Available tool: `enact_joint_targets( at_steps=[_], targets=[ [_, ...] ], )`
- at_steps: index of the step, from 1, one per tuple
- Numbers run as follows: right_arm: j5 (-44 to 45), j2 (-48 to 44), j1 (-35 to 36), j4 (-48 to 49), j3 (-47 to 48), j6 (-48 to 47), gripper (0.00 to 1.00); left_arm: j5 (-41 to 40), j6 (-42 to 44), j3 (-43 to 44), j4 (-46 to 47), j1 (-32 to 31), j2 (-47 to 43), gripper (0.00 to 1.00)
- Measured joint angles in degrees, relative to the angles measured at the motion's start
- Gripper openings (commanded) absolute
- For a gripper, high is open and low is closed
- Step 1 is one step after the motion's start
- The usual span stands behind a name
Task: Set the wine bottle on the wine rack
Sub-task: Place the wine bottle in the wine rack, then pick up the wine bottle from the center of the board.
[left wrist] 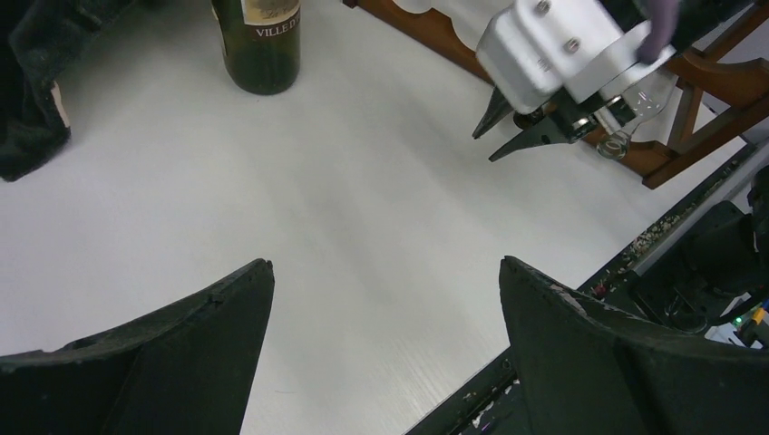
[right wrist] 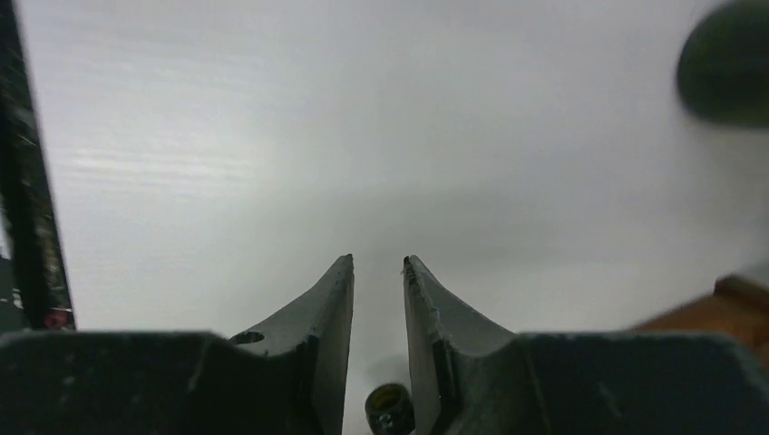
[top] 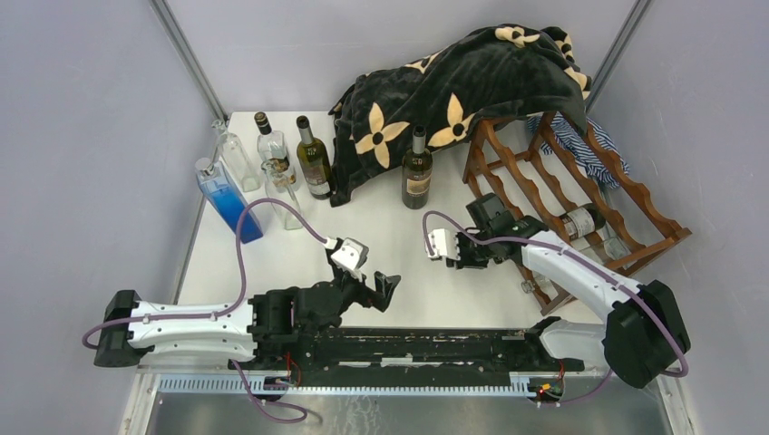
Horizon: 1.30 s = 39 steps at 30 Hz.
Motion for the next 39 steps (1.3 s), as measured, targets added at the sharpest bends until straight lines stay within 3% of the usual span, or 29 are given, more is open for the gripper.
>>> enact_joint_targets(
  at_steps=[3, 9, 12, 19, 28, 34, 39],
  targets=[
    [-9.40, 0.85, 0.09, -1.70, 3.98, -0.76, 0.36, -0.85, 0.00, 0.59, 0.39, 0.00, 1.03, 1.00],
    [-16.39, 0.35, 0.09, -0.76, 2.99, -0.72, 0.49, -2.78, 1.53, 0.68, 3.41, 0.24, 1.22, 1.00],
    [-16.41, -2.38, 0.09, -0.48, -0.92, -1.01, 0.51, -1.77, 3.56, 1.55, 5.70, 2.86, 2.23, 1.00],
    [-12.50, -4.70, 0.09, 0.79, -4.59, -2.21, 0.51, 10.19, 6.38, 11.39, 8.28, 21.59, 11.10, 1.00],
    [-7.06, -6.54, 0.09, 2.93, -6.47, -2.82, 0.51, 18.51, 17.05, 28.17, 8.57, 28.55, 28.61, 1.00],
    [-5.42, -6.64, 0.11, 3.37, -6.62, -3.34, 0.51, 28.33, 17.11, 29.14, 9.14, 36.44, 32.35, 0.99],
    [-4.57, -6.64, 0.11, 3.61, -7.04, -3.65, 0.51, 35.26, 14.47, 28.94, 12.04, 40.79, 32.50, 0.92]
  ],
)
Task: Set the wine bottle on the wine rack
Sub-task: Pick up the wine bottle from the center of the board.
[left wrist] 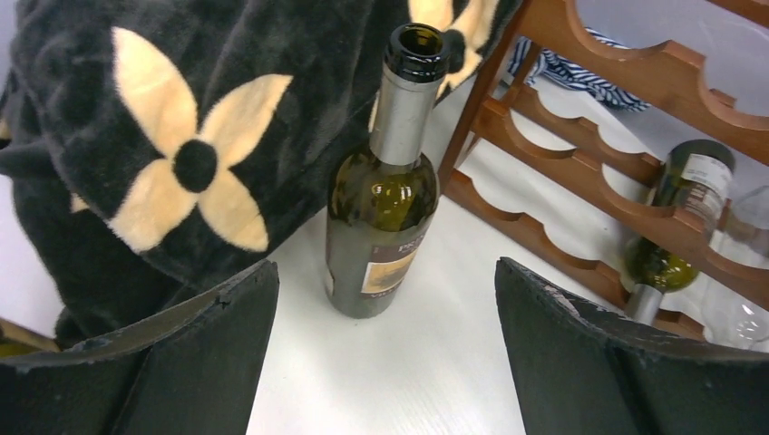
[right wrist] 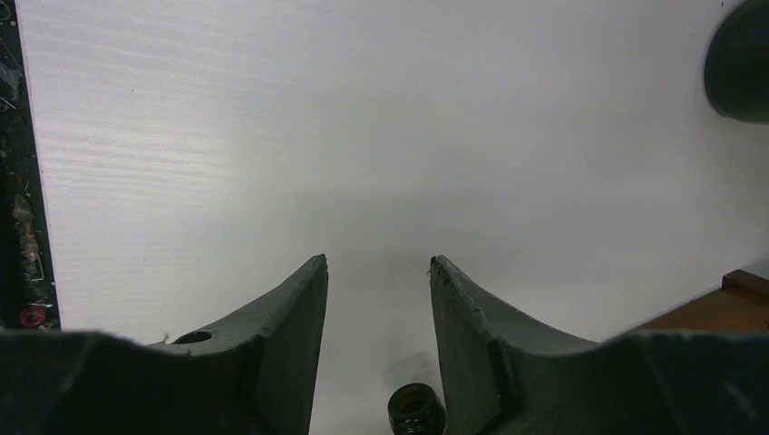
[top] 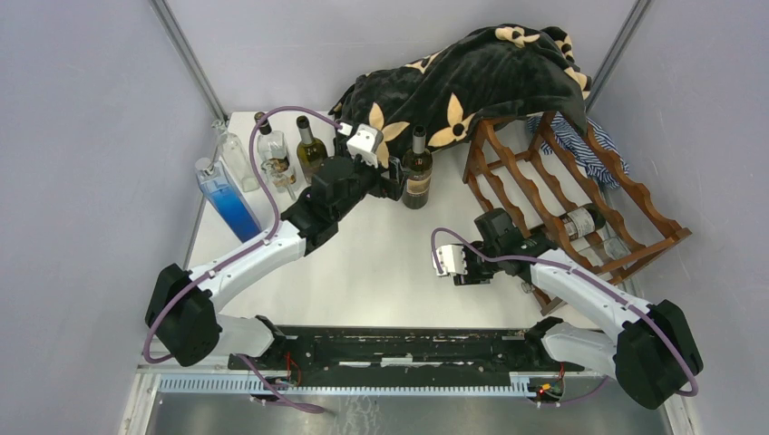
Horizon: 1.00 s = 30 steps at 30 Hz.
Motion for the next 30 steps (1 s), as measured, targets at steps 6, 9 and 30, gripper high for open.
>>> enact_joint_targets(
  at_steps=[6, 9, 30],
  targets=[
    [0.79, 0.02, 0.00, 0.00, -0.17, -0.17, 0.52, 4.33, -2.01, 0.02, 1.38, 1.68, 1.42, 0.91],
    [0.98, 0.02, 0.02, 0.00, -0.17, -0.20, 0.52, 5.05, -1.99, 0.07, 1.53, 2.23, 2.32, 0.88],
    [1.27, 0.90, 0.57, -0.02, -0.28, -0.61, 0.52, 6.34, 4.39, 10.84, 5.38, 2.80, 18.56, 0.76]
  ],
)
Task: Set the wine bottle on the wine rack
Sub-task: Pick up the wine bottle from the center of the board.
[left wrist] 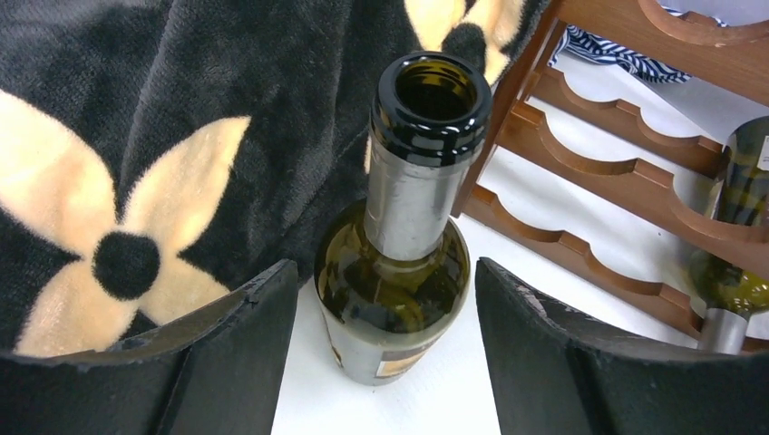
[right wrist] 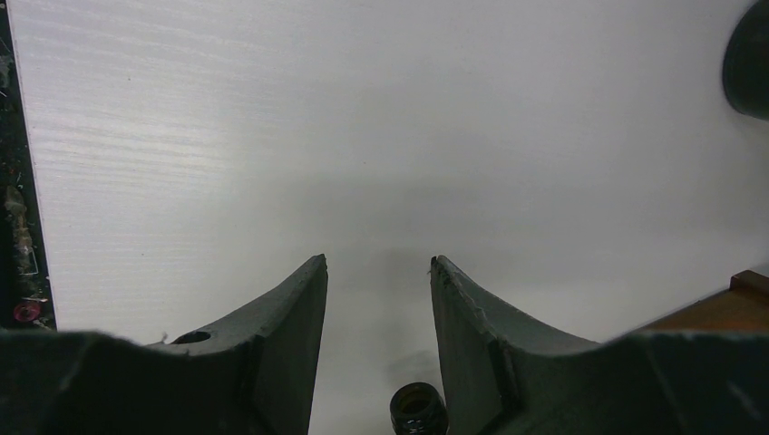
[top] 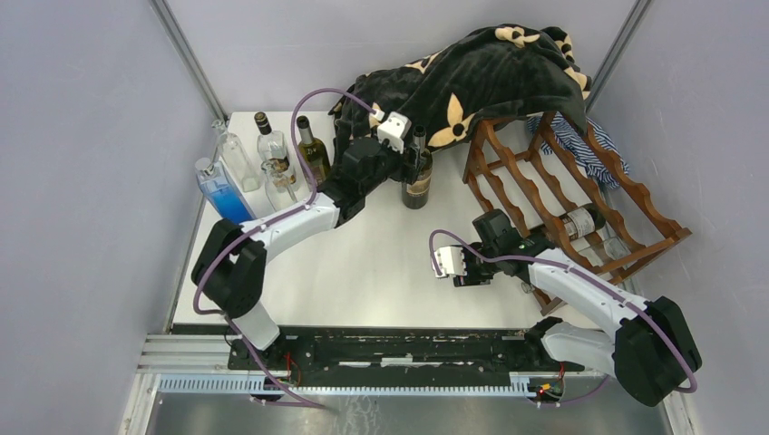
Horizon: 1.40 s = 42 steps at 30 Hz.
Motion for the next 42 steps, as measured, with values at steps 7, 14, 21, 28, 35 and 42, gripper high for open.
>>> enact_joint_targets(
  at_steps=[7, 14, 21, 28, 35, 42],
  targets=[
    [0.37, 0.15, 0.07, 0.00, 0.00, 0.00, 0.52, 0.20, 0.00, 1.84, 2.86, 0.63, 3.43, 0.71],
    [0.92, 1.05, 0.09, 0.00, 0.00, -0.02, 0.51, 1.44, 0.00, 4.46, 4.96, 0.81, 5.88, 0.68],
    [1.33, 2.19, 0.15, 0.00, 0.00, -0.02, 0.51, 3.15, 0.00, 6.93, 5.53, 0.81, 8.59, 0.46],
    [1.29, 2.19, 0.20, 0.00, 0.00, -0.11, 0.51, 4.48, 1.29, 8.13, 5.25, 0.81, 9.55, 0.02],
    [-0.35, 2.14, 0.20, -0.13, 0.00, -0.46, 0.52, 4.81, 1.03, 6.62, 4.83, 0.83, 7.93, 0.02],
    [-6.14, 1.92, 0.20, -2.08, 0.13, -0.59, 0.53, 4.72, -4.37, -7.10, 2.23, 0.85, -7.54, 0.02]
  ],
)
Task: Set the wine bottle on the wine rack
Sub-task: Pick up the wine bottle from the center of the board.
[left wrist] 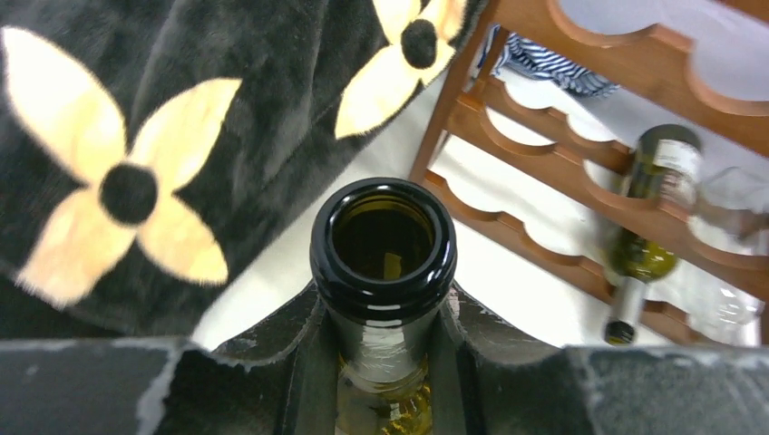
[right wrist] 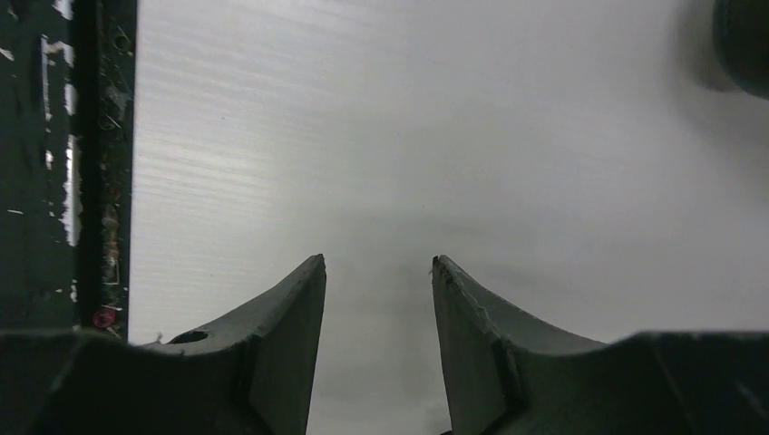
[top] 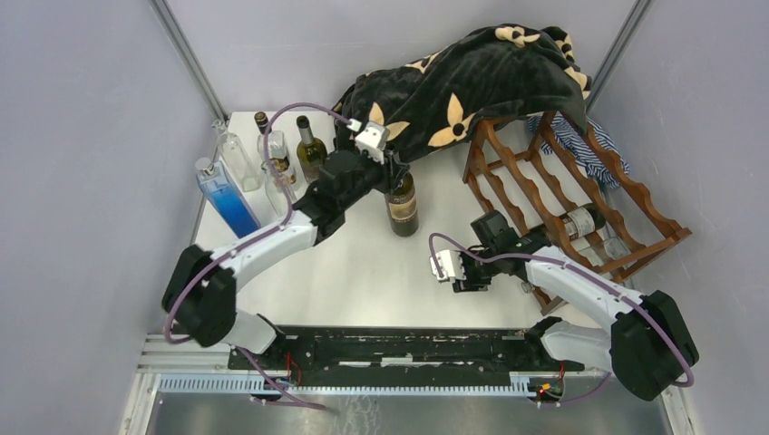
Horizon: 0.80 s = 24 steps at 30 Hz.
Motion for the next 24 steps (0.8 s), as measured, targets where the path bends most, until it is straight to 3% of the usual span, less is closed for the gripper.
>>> enact_joint_targets(
  at_steps=[7, 14, 19, 24],
  targets=[
    [-10.05, -0.87, -0.02, -2.47, 2.69, -0.02, 0.61, -0.17, -8.76, -16.39, 2.25, -0.02, -21.77, 0.02],
    [-20.28, -1.11, -0.02, -4.57, 9.84, 1.46, 0.78, -1.38, -17.03, -26.95, 2.56, -0.20, -37.64, 0.02],
    [-24.81, 2.01, -0.02, -4.94, 20.98, 5.33, 0.78, -3.19, -22.43, -31.30, 2.60, -0.81, -44.44, 0.02],
    [-28.92, 3.74, -0.02, -1.42, 23.19, 13.51, 0.80, -5.35, -25.64, -33.44, 3.28, -1.51, -45.68, 0.02]
  ],
)
